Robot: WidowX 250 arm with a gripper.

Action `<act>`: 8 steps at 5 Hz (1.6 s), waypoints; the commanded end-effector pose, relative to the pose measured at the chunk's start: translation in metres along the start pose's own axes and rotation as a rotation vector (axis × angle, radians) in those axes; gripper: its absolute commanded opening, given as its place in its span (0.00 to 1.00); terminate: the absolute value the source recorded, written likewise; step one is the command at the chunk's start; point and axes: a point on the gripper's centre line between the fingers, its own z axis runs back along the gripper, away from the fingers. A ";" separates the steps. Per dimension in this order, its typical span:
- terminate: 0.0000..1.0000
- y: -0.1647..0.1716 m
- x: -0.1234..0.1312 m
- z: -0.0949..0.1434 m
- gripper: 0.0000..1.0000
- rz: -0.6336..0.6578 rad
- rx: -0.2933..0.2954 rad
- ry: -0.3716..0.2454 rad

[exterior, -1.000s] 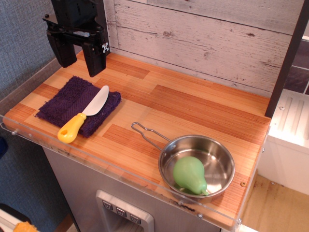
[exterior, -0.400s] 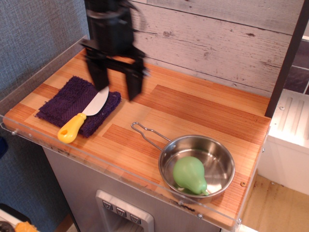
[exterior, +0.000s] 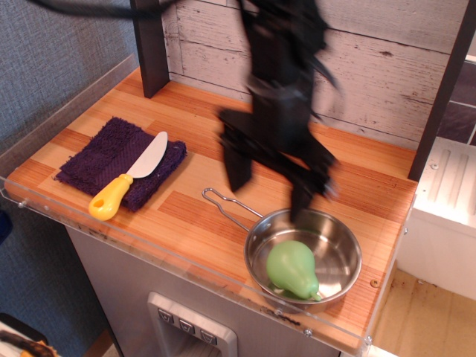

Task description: Move the pear above the pot.

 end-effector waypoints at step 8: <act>0.00 -0.006 0.006 -0.025 0.00 0.152 -0.025 -0.065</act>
